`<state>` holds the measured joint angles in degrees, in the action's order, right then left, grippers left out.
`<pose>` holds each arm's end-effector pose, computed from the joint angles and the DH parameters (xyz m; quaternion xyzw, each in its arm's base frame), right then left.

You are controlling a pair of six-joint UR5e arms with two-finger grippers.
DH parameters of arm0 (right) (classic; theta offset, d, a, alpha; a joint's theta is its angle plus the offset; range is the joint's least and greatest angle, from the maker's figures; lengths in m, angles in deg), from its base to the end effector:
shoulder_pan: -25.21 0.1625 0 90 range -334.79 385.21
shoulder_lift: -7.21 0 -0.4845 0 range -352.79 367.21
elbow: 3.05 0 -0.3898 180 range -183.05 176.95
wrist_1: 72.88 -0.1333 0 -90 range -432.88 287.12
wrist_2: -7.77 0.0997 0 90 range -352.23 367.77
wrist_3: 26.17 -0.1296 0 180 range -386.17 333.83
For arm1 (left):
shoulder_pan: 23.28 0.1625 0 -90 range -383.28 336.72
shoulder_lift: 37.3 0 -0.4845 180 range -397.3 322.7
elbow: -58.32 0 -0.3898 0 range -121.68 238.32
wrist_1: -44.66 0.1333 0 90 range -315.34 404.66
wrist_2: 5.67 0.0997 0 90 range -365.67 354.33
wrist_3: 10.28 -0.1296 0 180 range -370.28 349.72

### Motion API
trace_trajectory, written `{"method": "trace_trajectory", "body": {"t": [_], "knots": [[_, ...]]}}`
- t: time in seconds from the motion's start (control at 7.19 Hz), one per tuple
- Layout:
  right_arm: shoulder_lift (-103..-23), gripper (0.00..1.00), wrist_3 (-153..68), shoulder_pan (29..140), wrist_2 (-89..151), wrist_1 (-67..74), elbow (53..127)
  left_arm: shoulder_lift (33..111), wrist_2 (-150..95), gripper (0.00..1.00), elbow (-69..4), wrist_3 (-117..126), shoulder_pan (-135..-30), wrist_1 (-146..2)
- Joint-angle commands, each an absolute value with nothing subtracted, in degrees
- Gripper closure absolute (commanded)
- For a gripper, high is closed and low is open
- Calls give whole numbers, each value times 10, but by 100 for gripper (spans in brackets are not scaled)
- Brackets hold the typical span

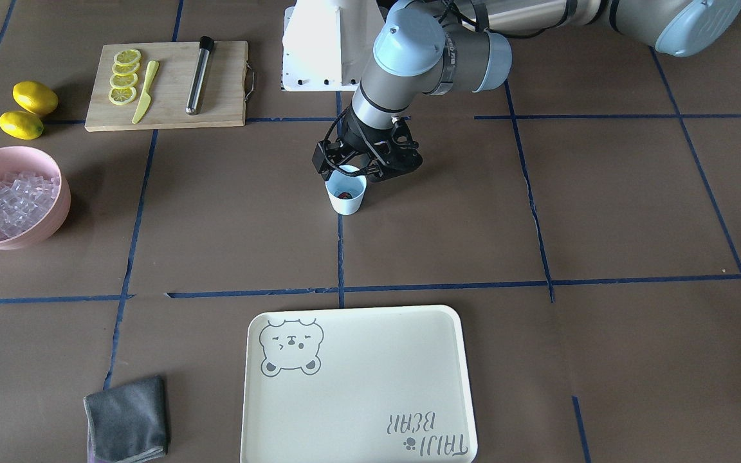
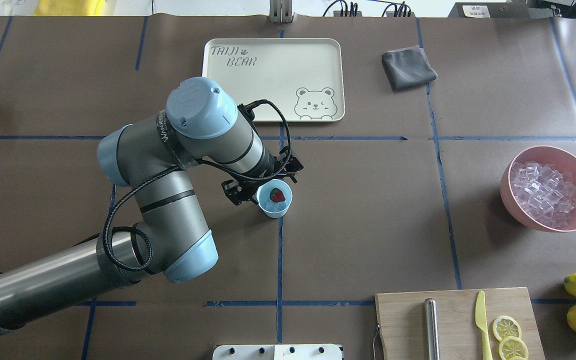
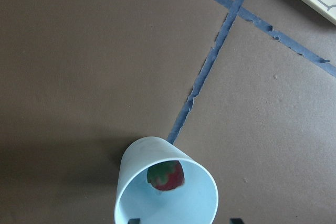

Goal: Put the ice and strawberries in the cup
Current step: 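Open the left gripper to drop the strawberry into the cup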

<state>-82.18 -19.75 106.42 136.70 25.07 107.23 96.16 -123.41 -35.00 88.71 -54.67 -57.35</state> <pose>-0.0235 -0.4913 0.5839 0.0994 -0.3332 -0.1612 0.9236 0.6022 -0.4529 0.2043 -0.1123 0.5080 -0.1815 0.8345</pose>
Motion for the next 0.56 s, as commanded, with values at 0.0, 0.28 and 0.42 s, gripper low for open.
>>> {"method": "trace_trajectory", "body": {"t": [0.0,0.28,0.42], "knots": [[-819,0,-197,1064,1366,250,1066,944,-1238,0,-386,877,-552,-552],[-835,0,-192,1072,1374,248,1043,885,-1239,0,-498,750,-585,-441],[-857,0,-184,1085,1389,243,1031,839,-1239,0,-547,682,-617,-391]]}}
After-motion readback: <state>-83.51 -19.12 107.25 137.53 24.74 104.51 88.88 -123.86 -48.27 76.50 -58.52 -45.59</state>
